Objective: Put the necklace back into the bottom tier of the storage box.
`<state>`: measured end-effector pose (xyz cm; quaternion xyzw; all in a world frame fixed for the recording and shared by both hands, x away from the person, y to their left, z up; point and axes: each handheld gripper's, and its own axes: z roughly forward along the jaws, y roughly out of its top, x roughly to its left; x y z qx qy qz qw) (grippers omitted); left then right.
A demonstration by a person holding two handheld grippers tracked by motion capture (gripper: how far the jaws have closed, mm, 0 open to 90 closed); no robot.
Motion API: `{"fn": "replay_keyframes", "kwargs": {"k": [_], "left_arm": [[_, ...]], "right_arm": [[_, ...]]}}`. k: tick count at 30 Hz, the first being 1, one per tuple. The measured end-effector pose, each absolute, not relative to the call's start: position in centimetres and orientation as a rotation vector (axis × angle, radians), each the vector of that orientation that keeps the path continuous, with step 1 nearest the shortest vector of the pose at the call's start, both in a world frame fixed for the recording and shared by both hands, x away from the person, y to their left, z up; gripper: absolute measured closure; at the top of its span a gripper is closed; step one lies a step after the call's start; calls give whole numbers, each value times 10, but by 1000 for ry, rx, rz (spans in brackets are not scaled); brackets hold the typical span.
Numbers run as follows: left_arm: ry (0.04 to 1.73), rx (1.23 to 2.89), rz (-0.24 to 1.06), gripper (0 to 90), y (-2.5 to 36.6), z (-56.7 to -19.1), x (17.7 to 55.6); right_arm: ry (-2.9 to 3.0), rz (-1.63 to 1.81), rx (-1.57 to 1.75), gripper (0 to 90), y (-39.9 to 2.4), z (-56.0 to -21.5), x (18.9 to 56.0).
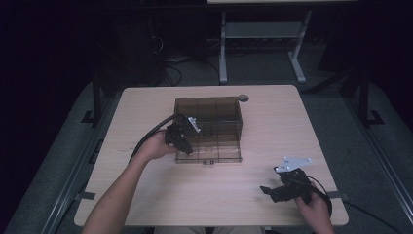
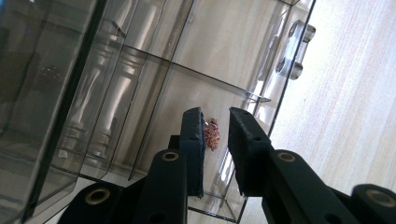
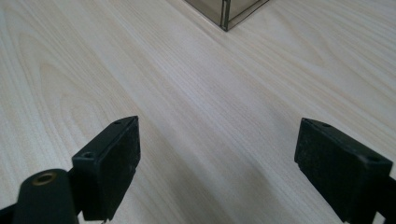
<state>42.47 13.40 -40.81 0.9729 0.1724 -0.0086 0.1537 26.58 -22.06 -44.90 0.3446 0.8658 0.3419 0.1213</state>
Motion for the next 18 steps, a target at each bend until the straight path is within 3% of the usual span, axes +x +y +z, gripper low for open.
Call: {"fn": "replay_keyframes", "kwargs": {"k": [18], "left_arm": [[529,2743,-17,674,151,-411,415]], "right_arm": [[2532,979,1007,137,-216,-448,264]]}}
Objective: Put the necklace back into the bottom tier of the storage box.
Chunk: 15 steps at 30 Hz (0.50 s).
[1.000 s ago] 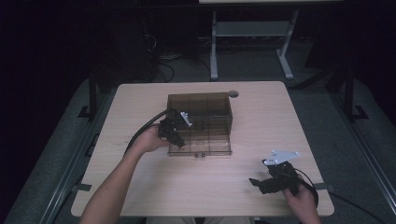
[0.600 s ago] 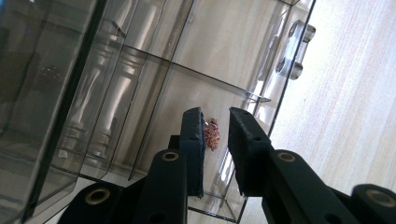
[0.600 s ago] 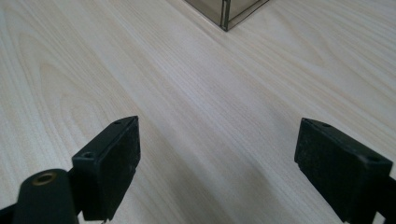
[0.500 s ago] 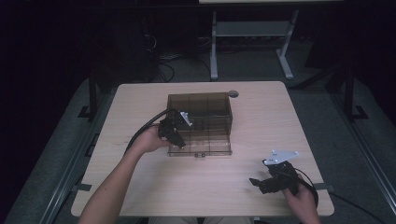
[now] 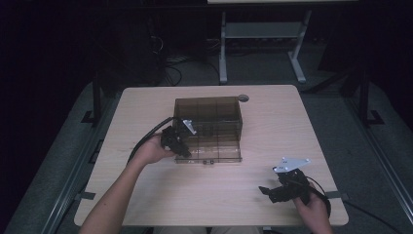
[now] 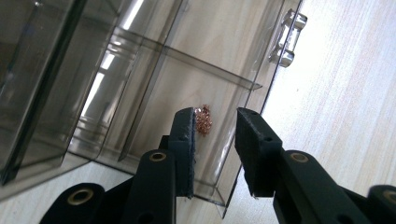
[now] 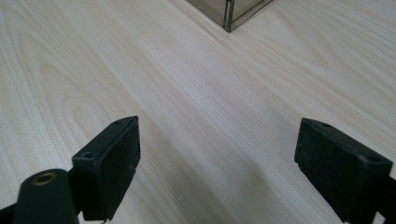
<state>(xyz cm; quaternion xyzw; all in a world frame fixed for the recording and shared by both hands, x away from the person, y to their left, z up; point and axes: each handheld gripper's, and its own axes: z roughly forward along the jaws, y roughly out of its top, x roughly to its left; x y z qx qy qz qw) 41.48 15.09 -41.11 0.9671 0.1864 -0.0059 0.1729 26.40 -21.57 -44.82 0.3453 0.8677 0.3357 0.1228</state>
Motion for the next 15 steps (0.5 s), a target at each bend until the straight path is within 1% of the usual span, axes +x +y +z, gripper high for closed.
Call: {"fn": "replay_keyframes", "kwargs": {"k": [5,15], "left_arm": [[566,2724,-23,665,157,-410,415],[540,2708,3,629,161,-401,408]], "right_arm": [[2528,977,1014,138,-216,-449,264],[2524,975,1026,138,-217,-450,264]]}}
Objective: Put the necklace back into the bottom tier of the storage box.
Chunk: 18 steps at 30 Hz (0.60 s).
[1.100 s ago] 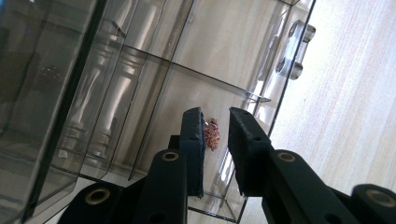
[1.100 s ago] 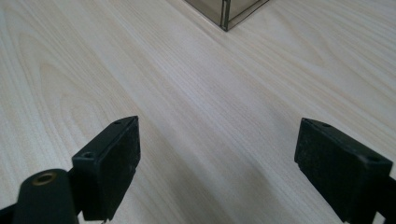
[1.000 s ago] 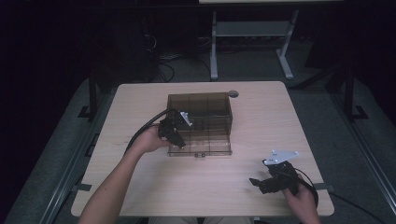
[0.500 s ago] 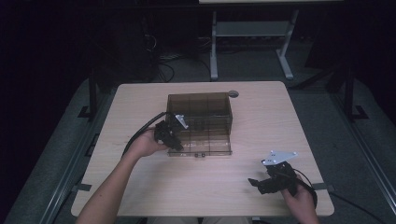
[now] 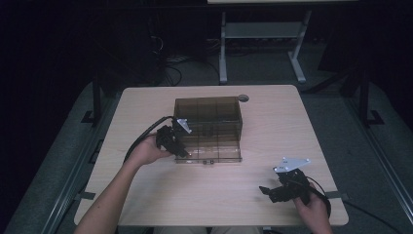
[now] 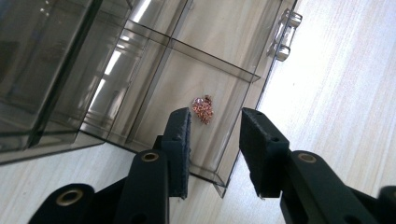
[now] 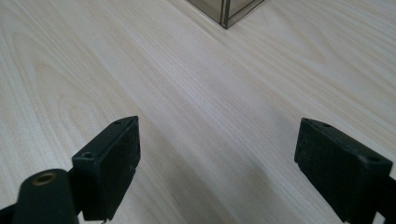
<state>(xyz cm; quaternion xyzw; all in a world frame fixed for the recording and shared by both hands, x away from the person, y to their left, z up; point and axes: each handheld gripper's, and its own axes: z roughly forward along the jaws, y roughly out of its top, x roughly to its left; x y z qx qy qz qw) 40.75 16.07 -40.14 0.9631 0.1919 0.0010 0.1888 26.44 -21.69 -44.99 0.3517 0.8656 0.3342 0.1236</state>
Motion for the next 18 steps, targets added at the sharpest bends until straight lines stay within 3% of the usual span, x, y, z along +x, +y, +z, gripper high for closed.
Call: {"fn": "replay_keyframes", "kwargs": {"k": [18], "left_arm": [[518,2688,26,567,163,-388,391]], "right_arm": [[2515,974,1043,138,-219,-451,266]]}}
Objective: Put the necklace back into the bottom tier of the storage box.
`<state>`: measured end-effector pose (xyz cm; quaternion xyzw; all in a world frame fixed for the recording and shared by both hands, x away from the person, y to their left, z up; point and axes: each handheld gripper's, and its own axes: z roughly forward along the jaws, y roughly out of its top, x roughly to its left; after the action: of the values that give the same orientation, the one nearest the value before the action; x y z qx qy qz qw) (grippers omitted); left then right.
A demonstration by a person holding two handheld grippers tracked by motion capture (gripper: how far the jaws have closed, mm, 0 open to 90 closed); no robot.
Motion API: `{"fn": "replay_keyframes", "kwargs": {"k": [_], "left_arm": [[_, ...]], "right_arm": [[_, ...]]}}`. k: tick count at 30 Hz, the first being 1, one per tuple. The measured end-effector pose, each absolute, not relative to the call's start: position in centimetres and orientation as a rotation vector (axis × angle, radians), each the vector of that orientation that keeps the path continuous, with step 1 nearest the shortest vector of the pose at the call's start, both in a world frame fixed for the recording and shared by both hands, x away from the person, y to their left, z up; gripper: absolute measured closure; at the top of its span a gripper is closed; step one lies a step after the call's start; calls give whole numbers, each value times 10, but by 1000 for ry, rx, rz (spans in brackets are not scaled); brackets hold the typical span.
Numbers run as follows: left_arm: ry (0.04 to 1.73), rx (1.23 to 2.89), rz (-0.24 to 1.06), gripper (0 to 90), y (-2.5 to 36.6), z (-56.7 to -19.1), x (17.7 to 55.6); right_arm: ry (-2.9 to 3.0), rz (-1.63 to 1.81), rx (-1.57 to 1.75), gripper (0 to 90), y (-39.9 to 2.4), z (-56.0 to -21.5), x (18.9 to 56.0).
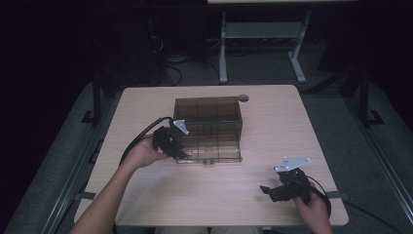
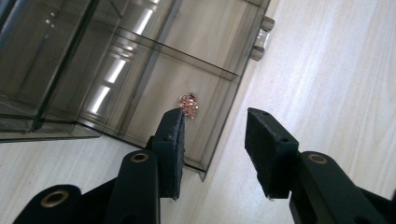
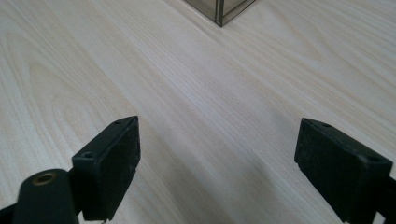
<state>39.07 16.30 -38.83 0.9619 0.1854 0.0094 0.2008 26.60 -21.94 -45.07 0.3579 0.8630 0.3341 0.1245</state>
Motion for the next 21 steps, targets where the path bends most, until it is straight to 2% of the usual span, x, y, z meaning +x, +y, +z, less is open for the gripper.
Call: {"fn": "replay_keyframes", "kwargs": {"k": [21], "left_arm": [[493,2678,35,555,177,-389,374]], "right_arm": [[2519,965,1038,138,-219,-451,266]]}}
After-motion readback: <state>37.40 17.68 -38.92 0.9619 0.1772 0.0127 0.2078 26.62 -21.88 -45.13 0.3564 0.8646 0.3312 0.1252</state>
